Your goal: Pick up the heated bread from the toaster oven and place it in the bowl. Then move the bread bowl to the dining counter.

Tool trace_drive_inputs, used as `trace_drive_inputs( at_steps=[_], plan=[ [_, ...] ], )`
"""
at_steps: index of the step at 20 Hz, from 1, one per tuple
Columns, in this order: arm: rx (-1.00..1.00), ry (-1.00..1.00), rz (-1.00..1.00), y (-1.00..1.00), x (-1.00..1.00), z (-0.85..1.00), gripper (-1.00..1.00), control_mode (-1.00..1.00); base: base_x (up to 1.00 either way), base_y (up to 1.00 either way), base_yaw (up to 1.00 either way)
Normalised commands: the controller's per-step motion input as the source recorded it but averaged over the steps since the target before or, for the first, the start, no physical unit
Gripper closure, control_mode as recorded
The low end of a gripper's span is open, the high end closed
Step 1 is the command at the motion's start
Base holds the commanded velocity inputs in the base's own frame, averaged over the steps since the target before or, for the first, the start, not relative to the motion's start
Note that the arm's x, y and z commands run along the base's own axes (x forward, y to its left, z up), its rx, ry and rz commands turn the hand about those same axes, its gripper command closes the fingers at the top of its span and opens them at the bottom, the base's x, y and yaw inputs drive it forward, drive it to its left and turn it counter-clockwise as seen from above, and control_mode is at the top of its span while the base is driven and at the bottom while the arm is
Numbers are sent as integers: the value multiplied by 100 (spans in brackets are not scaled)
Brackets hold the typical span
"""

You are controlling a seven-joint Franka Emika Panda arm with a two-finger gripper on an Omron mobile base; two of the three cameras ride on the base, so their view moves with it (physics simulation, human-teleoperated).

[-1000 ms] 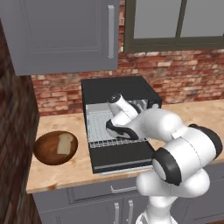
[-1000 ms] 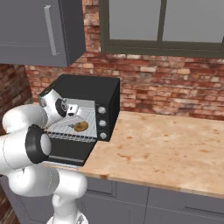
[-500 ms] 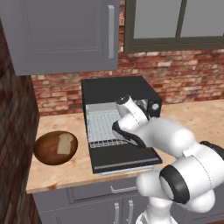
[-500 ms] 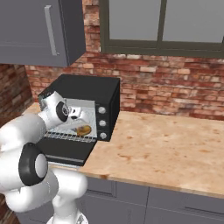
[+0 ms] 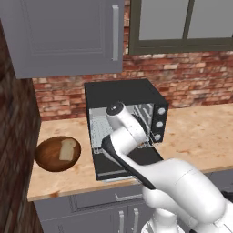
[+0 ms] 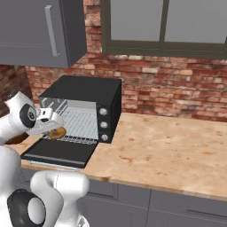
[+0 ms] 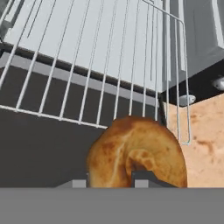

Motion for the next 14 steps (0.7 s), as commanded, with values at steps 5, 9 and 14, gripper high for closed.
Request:
trace_drive_inputs(
  at_steps=[5,9,14],
  plan=[
    [1,5,34,100,-46,41,100,-100,0,0,0],
    [7,6,43,100,-8,16,100,-100,0,0,0],
    [14,11,49,100,5,3,100,-100,0,0,0]
  ],
)
